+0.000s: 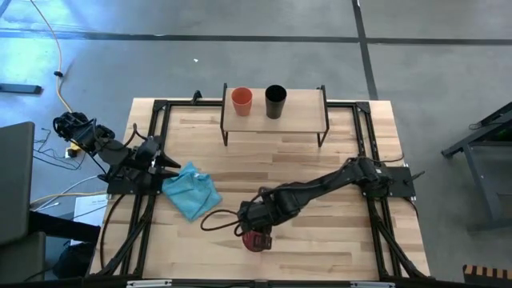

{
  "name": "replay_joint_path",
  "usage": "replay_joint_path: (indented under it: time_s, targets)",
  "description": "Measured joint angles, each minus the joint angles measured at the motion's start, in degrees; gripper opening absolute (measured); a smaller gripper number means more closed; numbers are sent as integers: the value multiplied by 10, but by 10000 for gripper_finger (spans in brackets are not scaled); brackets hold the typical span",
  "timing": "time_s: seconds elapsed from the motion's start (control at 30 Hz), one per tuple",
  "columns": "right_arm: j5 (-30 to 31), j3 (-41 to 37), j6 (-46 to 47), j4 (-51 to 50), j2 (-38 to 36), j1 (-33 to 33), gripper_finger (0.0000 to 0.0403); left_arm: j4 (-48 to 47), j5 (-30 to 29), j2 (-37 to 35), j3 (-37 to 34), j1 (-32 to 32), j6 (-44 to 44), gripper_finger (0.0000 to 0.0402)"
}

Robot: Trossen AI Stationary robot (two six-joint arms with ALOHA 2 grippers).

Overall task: Stack small to large cups/mugs on shelf
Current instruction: Put the red glass on the shelf

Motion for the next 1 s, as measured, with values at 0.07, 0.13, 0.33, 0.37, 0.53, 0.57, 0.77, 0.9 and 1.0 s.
replay_joint_path:
  time_s: [0.07, 0.13, 0.33, 0.37, 0.53, 0.57, 0.77, 0.9, 1.0]
  targets:
    - [-13, 0, -3, -1, 6, 0, 87, 0, 5, 0, 0, 0, -3, 133]
    - [-22, 0, -4, 0, 12, 0, 87, 0, 9, 0, 0, 0, -5, 133]
    - [-28, 0, -4, 0, 17, 0, 87, 0, 13, 0, 0, 0, -9, 133]
    - [-26, 0, -1, -1, 17, 0, 86, 0, 13, 0, 0, 0, -9, 133]
    - [-25, 0, 5, -19, 17, 0, 42, 1, 13, 0, 0, 0, -10, 133]
    - [-25, 0, 6, -20, 18, 0, 25, 1, 13, 0, 0, 0, -10, 133]
    - [-23, 0, 13, -31, 18, 0, 4, 4, 13, 0, 0, 0, -11, 133]
    - [-27, 0, 13, -54, 16, -4, 2, 5, 12, 0, 0, 0, -10, 133]
    - [-37, 0, 12, -88, 7, -10, 2, 5, 2, 0, 0, 0, -10, 133]
